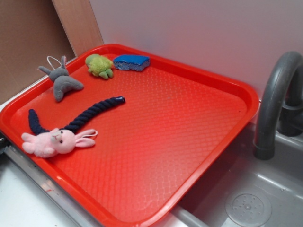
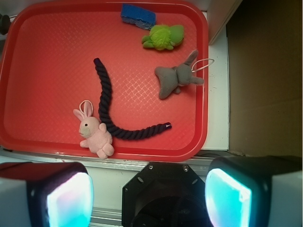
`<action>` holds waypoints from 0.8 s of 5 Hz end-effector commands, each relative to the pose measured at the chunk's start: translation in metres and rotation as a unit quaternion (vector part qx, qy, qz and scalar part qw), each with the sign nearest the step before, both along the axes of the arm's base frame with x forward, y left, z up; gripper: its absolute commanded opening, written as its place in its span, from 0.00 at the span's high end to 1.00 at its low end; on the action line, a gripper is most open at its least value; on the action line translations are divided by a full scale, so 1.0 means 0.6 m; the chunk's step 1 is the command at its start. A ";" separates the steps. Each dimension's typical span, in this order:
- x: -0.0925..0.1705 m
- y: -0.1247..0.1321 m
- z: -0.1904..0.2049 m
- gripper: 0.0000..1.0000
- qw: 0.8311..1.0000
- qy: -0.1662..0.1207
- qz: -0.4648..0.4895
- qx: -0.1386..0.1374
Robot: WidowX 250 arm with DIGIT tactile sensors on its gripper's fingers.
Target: Grab the gray animal.
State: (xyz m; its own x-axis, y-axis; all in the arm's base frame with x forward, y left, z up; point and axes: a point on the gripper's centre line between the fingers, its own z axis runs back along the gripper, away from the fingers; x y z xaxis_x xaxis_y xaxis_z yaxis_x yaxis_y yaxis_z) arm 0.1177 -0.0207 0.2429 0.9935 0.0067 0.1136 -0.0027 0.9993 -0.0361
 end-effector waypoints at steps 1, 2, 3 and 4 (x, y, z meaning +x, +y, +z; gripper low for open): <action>0.000 0.000 0.000 0.00 1.000 0.000 0.000 0.000; 0.039 0.013 -0.013 0.00 0.992 0.012 0.125 0.003; 0.084 0.013 -0.039 0.00 0.968 0.006 0.248 0.027; 0.109 0.034 -0.089 0.00 0.929 0.031 0.365 0.045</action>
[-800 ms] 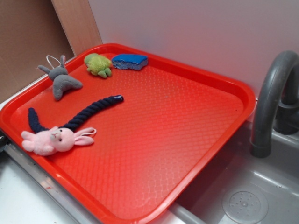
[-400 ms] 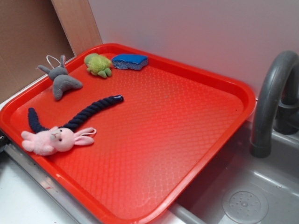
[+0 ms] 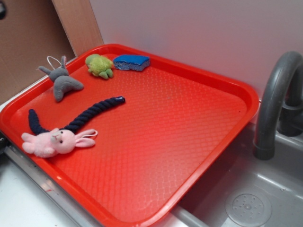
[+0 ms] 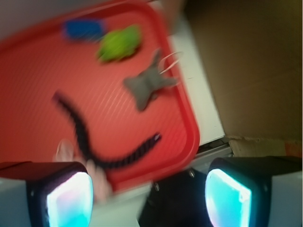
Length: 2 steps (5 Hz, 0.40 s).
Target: Grab the gray animal.
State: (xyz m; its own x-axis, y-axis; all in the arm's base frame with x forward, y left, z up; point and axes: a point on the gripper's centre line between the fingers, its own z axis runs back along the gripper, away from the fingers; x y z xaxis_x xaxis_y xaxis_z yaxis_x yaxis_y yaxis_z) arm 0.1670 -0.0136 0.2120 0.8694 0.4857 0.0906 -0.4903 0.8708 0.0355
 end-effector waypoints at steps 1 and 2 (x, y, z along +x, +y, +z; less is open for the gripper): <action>0.038 0.046 -0.081 0.00 0.968 0.038 0.242 -0.053; 0.050 0.060 -0.126 0.00 0.930 0.019 0.359 -0.081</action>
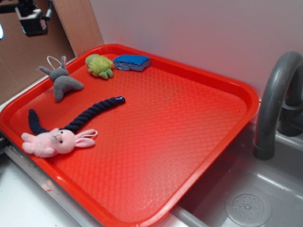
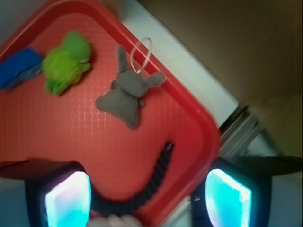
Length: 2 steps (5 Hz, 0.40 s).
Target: Grab the gray animal.
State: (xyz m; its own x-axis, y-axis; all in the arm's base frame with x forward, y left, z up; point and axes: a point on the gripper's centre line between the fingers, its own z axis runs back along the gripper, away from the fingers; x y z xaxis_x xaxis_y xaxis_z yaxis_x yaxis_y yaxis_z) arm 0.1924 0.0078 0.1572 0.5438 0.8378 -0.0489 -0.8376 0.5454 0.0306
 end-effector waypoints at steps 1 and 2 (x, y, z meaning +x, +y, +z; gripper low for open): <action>0.026 0.036 -0.080 0.00 0.969 -0.057 0.240 -0.022; 0.050 0.038 -0.123 0.00 0.968 -0.068 0.241 -0.021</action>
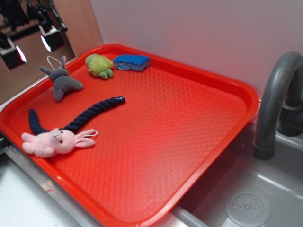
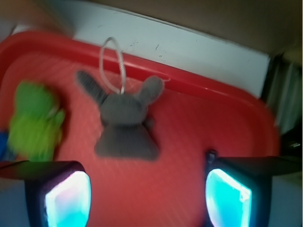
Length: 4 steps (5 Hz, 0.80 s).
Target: Grab the gray animal.
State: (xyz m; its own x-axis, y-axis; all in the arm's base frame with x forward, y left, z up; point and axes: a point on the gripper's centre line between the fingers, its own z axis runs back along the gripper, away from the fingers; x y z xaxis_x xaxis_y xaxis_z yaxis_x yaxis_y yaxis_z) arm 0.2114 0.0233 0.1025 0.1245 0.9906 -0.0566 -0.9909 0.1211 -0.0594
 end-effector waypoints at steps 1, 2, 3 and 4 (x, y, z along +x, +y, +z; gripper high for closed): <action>0.039 0.006 -0.073 0.00 0.999 -0.037 -0.020 0.020; 0.051 0.003 -0.099 0.00 0.998 -0.021 -0.040 0.054; 0.044 -0.002 -0.125 0.00 0.995 0.010 -0.065 0.074; 0.037 -0.023 -0.129 1.00 0.984 0.062 -0.102 0.135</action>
